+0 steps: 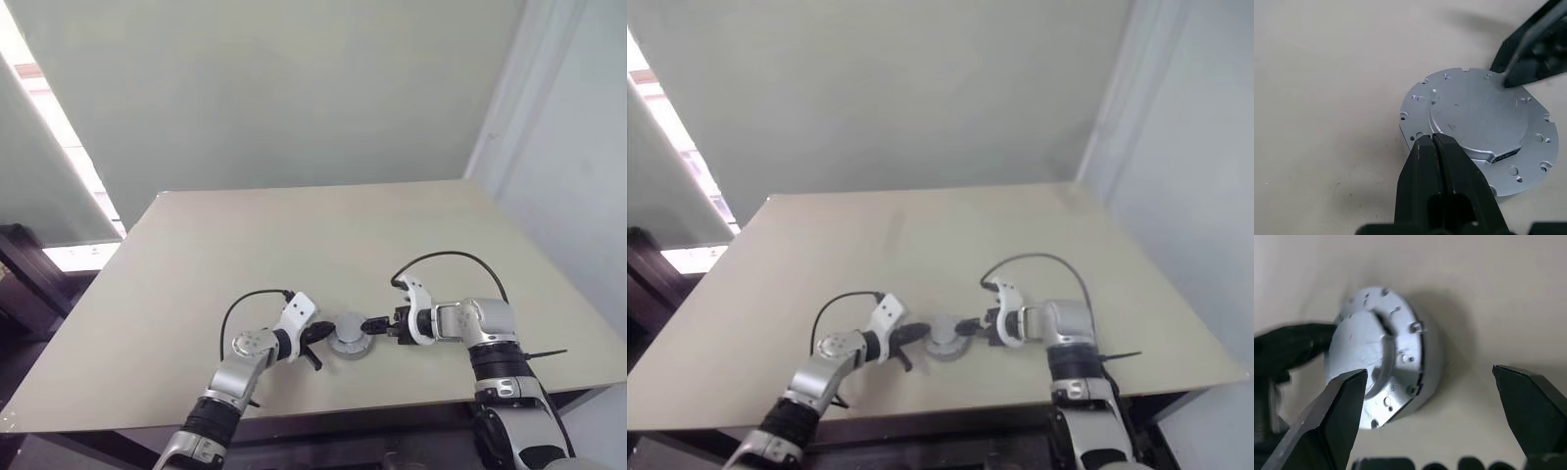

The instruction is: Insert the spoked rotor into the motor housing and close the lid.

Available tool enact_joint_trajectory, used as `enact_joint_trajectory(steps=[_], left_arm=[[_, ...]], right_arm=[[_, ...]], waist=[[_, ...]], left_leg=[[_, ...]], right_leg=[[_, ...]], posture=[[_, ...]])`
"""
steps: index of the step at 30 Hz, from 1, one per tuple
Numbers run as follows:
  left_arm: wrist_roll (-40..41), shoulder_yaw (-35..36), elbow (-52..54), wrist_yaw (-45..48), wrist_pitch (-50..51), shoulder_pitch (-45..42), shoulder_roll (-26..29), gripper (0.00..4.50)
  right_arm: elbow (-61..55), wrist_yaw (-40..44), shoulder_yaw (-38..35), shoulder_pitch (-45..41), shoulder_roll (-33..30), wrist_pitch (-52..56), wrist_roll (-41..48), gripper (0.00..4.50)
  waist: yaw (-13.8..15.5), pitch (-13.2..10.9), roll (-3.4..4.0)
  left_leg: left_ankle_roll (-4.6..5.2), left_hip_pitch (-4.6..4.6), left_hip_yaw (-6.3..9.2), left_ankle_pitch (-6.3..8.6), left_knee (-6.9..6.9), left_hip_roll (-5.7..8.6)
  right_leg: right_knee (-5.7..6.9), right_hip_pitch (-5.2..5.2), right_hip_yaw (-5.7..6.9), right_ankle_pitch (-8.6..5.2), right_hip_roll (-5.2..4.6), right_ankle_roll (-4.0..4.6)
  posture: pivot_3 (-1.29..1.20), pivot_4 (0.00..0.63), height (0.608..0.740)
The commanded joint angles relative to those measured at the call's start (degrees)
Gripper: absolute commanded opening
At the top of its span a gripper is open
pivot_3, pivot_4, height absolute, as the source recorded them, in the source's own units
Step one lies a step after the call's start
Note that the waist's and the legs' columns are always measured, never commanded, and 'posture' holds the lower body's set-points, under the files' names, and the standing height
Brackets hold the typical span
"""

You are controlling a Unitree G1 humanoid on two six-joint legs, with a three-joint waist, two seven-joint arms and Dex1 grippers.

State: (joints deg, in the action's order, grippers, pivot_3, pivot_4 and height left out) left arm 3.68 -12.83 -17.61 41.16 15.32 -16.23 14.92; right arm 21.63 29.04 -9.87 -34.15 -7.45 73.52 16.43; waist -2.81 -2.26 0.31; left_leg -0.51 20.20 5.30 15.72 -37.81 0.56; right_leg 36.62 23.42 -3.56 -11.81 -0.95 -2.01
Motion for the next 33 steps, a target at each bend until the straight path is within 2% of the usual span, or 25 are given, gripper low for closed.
enact_joint_trajectory(steps=[1, 9, 17, 26, 33], left_arm=[[-1.3, -2.9, -1.5, 1.3, 1.1, 1.0, -0.3, 0.00], [-1.4, -2.7, -0.7, 1.5, 1.3, 1.3, 0.2, 0.00], [-1.5, -2.5, 0.6, 1.4, 2.0, 2.2, 0.7, 0.00], [-1.5, -2.4, 1.1, 1.1, 2.4, 2.5, 0.5, 0.00], [-1.7, -2.4, 1.2, 0.9, 2.6, 2.8, 0.3, 0.00]], right_arm=[[3.9, -2.5, -8.5, -3.3, 1.4, 0.1, 4.7, 4.48], [13.9, -5.4, -18.8, -5.4, 4.3, 0.6, 11.0, 4.48], [14.6, -3.9, -16.5, -4.9, 7.8, 2.2, 13.3, 4.48], [13.5, -3.1, -13.9, -5.2, 10.9, 3.4, 14.3, 4.48], [13.5, -3.4, -14.1, -5.0, 10.9, 3.7, 14.5, 4.48]], waist=[[0.0, 0.0, 0.02], [-0.1, 0.0, 0.07], [-0.4, 0.0, 0.14], [-2.0, 0.0, 0.16], [-2.4, 0.0, 0.22]], left_leg=[[0.00, 0.00, -0.01, 0.00, 0.00, 0.00], [0.02, -0.01, -0.05, 0.01, 0.03, 0.00], [0.06, -0.02, -0.12, 0.03, 0.05, -0.05], [0.06, -0.11, -0.15, 0.03, 0.07, -0.10], [0.06, -0.07, -0.10, 0.03, 0.08, -0.09]], right_leg=[[0.00, 0.00, -0.02, 0.00, 0.00, 0.00], [-0.01, 0.00, -0.07, 0.00, 0.02, -0.01], [0.00, 0.03, -0.15, 0.01, 0.08, -0.02], [0.05, 0.01, -0.18, 0.02, 0.12, -0.04], [0.04, 0.02, -0.16, 0.06, 0.11, -0.10]], posture=[[0.00, 0.000, 0.740], [0.00, 0.000, 0.740], [0.00, 0.000, 0.740], [0.00, 0.000, 0.740], [0.00, 0.000, 0.740]])
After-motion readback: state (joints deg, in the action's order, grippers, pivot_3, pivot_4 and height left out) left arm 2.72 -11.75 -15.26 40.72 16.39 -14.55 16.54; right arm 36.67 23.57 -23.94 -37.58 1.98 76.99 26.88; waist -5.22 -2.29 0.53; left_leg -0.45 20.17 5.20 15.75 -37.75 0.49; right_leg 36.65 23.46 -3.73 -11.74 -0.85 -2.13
